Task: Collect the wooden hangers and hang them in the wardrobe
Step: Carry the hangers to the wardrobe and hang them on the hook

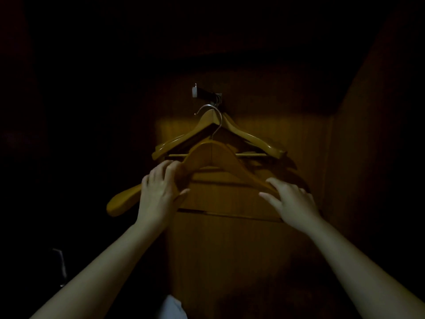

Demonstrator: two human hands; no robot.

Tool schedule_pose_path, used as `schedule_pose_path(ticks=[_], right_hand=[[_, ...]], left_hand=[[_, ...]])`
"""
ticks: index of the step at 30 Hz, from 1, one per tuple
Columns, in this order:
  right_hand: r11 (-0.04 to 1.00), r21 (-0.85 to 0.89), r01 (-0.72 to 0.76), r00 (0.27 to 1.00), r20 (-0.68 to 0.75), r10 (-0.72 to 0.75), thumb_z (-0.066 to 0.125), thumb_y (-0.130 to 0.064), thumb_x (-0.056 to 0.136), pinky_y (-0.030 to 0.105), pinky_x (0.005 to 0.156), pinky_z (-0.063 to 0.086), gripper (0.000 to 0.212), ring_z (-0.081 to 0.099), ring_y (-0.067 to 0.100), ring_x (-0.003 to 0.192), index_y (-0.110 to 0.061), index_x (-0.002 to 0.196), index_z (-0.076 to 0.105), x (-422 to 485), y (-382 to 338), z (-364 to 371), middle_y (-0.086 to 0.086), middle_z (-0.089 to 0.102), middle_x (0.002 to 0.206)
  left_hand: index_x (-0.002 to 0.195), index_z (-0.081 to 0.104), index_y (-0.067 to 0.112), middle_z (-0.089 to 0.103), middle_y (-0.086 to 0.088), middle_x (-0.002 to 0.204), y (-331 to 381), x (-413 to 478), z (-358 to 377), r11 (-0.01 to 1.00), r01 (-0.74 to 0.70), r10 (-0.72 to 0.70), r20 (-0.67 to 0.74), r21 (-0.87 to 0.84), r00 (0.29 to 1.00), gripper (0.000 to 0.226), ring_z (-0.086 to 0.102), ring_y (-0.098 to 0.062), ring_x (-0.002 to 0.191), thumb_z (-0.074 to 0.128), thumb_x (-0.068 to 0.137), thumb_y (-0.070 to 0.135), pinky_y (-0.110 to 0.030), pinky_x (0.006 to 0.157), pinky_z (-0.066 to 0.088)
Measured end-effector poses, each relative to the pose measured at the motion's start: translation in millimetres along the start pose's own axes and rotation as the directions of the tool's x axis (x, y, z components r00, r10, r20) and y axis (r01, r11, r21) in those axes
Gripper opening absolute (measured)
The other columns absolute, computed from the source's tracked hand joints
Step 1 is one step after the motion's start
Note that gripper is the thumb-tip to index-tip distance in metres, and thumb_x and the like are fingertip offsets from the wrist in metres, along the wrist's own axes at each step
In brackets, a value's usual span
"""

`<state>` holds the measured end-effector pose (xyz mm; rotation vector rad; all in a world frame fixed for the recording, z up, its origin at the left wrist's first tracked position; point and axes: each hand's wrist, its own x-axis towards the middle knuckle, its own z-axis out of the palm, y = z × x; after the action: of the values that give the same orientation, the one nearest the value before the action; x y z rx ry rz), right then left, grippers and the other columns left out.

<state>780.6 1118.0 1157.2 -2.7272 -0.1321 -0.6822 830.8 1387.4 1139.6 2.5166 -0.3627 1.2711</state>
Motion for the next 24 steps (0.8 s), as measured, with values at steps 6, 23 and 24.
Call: schedule_pose_path(ticks=[6,23,24], right_hand=[[0.997,0.069,-0.03,0.999,0.038,0.027,0.044,-0.045,0.093,0.043,0.093,0.045,0.039,0.059,0.022,0.104,-0.027,0.128,0.046,-3.1,10.0,-19.4,-0.004,0.061,0.108],[0.937,-0.299,0.179,0.905,-0.322,-0.276,0.05,-0.018,0.094,0.034,0.074,0.05,0.079,0.061,0.026,0.097,-0.032,0.149,-0.005,118.0,-16.6,-30.1,0.0,0.042,0.14],[0.932,-0.317,0.173,0.909,-0.314,-0.275,0.05,-0.018,0.094,0.035,0.077,0.05,0.078,0.06,0.027,0.101,-0.031,0.149,-0.005,128.9,-18.6,-30.0,0.0,0.041,0.14]], left_hand=[[0.132,0.046,0.016,0.067,-0.008,0.11,5.8,33.1,-4.6,0.985,-0.173,0.174,-0.063,0.023,0.983,0.046,0.068,-0.024,0.09,0.058,0.088,0.025,-0.038,0.068,0.058],[0.14,0.03,0.027,0.062,-0.002,0.11,17.1,149.2,41.3,0.984,-0.17,0.164,0.107,0.053,0.981,0.048,0.063,-0.019,0.089,0.045,0.095,0.033,-0.032,0.07,0.054],[0.139,0.031,0.027,0.062,-0.002,0.11,14.0,159.1,46.5,0.988,-0.148,0.143,0.125,0.036,0.982,0.046,0.063,-0.018,0.089,0.045,0.095,0.033,-0.03,0.068,0.054]])
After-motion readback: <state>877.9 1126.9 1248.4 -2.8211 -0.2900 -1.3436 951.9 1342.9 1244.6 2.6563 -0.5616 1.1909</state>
